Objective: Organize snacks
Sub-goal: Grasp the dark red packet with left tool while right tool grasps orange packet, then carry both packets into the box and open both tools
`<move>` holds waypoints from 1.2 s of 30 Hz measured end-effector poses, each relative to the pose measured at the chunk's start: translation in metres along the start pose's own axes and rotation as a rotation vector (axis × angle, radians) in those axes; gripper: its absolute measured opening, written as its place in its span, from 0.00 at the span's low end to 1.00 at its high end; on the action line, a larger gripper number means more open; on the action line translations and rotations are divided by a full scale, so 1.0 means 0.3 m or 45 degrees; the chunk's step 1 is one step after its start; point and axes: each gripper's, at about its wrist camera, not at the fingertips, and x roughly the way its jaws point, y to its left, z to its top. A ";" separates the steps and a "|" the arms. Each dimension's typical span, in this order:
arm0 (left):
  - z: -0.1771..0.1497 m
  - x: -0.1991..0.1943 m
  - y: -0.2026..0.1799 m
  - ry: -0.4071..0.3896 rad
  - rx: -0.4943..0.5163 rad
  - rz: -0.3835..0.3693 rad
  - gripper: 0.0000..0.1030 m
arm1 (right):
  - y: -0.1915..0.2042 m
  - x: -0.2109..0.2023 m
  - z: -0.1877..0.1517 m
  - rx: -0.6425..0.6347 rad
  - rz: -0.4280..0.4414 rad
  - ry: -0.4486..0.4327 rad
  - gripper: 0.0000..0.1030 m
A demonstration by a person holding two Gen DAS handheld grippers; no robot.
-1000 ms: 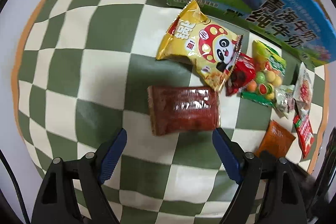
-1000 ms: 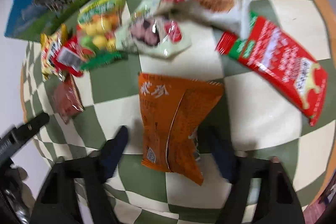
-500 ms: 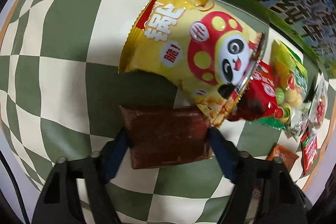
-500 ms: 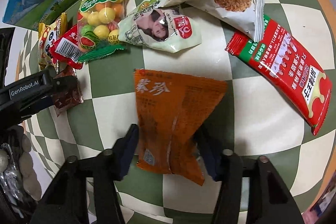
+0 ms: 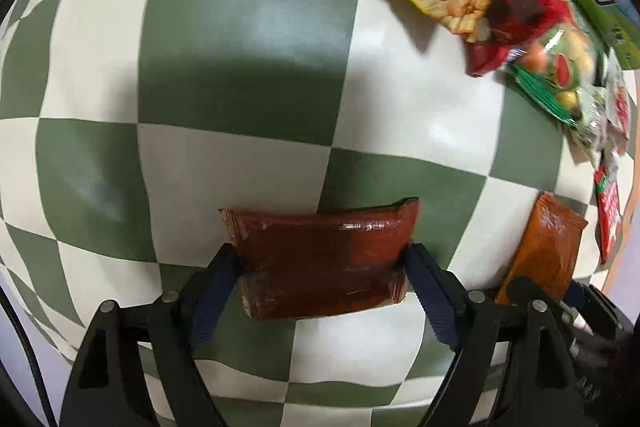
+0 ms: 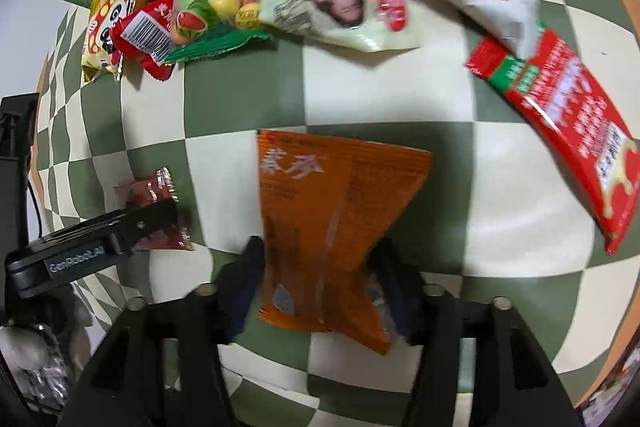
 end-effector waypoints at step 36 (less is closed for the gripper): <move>0.334 -0.906 -0.415 -0.498 0.316 -0.319 0.56 | 0.072 -0.821 0.308 -0.201 0.168 -0.525 0.47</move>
